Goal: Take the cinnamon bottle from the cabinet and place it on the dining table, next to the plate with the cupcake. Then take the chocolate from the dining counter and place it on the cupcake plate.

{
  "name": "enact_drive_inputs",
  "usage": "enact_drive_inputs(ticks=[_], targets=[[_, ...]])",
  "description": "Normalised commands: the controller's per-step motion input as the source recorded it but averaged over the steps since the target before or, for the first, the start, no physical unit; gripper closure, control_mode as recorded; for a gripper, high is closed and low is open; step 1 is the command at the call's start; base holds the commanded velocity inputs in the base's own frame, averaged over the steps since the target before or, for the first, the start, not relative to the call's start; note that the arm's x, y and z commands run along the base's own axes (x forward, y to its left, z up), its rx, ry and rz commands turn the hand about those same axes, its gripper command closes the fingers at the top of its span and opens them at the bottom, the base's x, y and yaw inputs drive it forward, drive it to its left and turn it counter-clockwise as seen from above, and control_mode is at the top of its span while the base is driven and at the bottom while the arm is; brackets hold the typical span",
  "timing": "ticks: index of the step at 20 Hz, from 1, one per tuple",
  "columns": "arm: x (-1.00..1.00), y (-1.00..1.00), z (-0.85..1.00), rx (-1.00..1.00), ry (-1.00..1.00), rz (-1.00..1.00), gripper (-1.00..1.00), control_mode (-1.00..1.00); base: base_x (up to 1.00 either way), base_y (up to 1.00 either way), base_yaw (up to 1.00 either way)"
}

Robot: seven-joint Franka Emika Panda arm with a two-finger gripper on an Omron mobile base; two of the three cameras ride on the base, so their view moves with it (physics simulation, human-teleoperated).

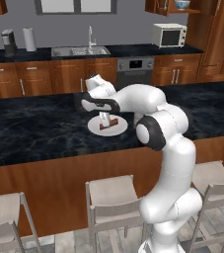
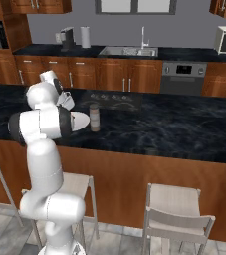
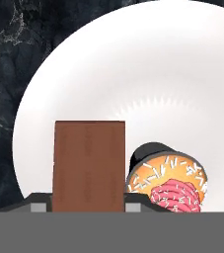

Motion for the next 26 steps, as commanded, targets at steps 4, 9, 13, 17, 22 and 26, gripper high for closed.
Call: enact_drive_inputs(ticks=[4,9,13,17,22,26], targets=[[0.00,0.00,-0.23,0.00,0.00,0.00,-1.00,-1.00,0.00,0.00,0.00],[0.00,0.00,-0.09,0.00,0.00,0.00,-1.00,-1.00,0.00,0.00,0.00],[-0.08,0.00,0.01,0.00,0.00,0.00,-1.00,-1.00,0.00,0.00,0.00],[-0.35,0.02,0.42,0.00,-0.01,0.00,-1.00,-1.00,0.00,0.00,0.00],[-0.59,0.15,0.75,0.00,-0.02,0.00,-1.00,-1.00,0.00,0.00,0.00],[-0.72,0.22,0.98,0.00,-0.09,0.00,-1.00,-1.00,0.00,0.00,0.00]])
